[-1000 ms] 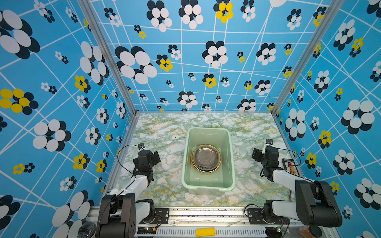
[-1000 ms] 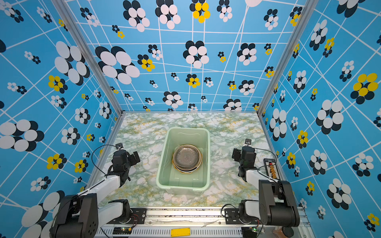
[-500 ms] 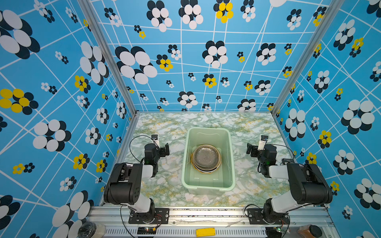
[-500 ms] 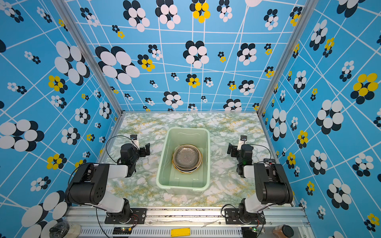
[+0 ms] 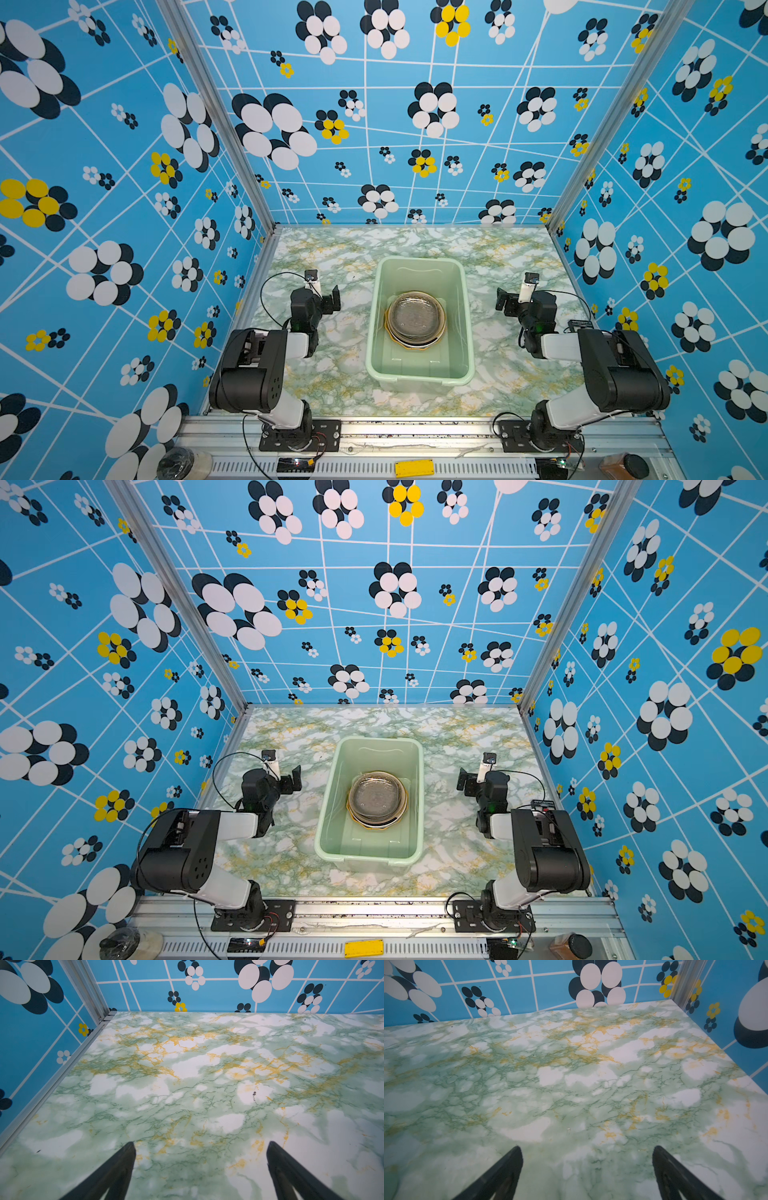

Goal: Place the plates into the plastic bin on the countertop
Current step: Reset both arms

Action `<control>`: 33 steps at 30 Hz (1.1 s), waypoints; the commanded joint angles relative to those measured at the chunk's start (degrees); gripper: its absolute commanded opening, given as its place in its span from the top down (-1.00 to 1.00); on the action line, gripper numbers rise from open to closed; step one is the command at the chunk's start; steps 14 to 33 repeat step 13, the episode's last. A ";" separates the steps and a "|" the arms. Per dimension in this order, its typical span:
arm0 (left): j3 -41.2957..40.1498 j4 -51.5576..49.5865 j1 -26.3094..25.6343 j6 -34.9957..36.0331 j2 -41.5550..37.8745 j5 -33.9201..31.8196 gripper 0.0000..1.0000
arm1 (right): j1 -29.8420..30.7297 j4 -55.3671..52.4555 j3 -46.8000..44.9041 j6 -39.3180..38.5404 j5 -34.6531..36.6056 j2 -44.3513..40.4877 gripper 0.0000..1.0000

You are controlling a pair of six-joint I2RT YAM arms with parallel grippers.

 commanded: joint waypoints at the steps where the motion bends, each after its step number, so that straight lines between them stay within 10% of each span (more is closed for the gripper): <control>1: -0.79 1.83 -0.38 0.78 0.06 -0.47 -0.98 | 0.29 1.24 0.71 -0.59 0.92 -0.32 -0.99; 33: -0.82 1.83 -0.31 0.80 0.06 -0.53 -0.98 | 0.71 0.90 0.80 -0.75 1.69 -0.29 -0.99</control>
